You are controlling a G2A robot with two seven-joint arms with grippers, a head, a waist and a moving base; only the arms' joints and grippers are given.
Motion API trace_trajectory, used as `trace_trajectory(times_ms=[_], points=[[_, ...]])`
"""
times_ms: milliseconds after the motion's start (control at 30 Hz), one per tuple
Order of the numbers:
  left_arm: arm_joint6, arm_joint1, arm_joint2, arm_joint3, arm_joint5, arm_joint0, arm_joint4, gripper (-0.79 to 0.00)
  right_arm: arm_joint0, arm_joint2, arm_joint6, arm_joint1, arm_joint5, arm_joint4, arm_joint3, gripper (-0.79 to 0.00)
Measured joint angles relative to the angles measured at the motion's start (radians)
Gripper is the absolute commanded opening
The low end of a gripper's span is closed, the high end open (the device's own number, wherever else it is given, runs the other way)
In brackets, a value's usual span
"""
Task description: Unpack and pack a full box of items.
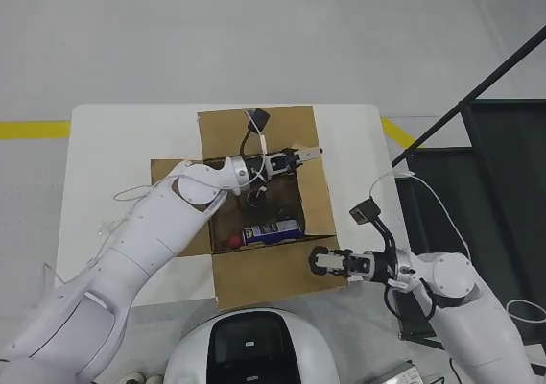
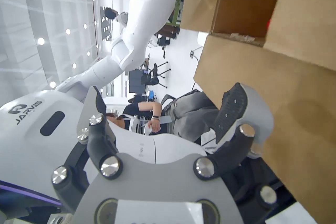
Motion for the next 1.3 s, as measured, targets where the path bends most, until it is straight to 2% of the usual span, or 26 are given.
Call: trace_trajectory(times_ms=[133,267,467,633,800,967,1100,1300], points=[[-0.009,-0.005,-0.014,-0.042,-0.013,0.013,-0.005,0.000,0.007,-0.034,-0.039,-0.001,0.025,-0.070,-0.003,0.000],[-0.061,-0.019,-0.001,-0.061,0.027,0.014,-0.014,0.000,0.027,-0.070,-0.153,-0.009,0.025,-0.119,0.021,0.000],[-0.112,-0.042,0.010,-0.033,0.013,0.002,-0.007,0.000,0.017,-0.055,-0.295,-0.016,-0.038,-0.071,0.059,0.000],[-0.152,-0.035,-0.023,-0.036,-0.011,0.011,-0.004,0.000,-0.025,0.006,-0.360,-0.016,-0.112,0.005,0.073,0.000],[-0.189,-0.001,-0.089,-0.114,-0.014,0.050,0.041,0.000,-0.056,0.041,-0.468,-0.021,-0.174,0.009,0.081,0.000],[-0.237,0.055,-0.195,-0.246,0.032,0.125,0.114,0.000,-0.075,0.077,-0.647,-0.029,-0.191,-0.109,0.081,0.000],[-0.267,0.094,-0.280,-0.336,0.096,0.191,0.169,0.000,-0.076,0.092,-0.791,-0.037,-0.168,-0.178,0.107,0.000],[-0.313,0.134,-0.377,-0.452,0.157,0.284,0.208,0.000,-0.033,0.072,-0.889,-0.046,-0.070,-0.287,0.163,0.000]])
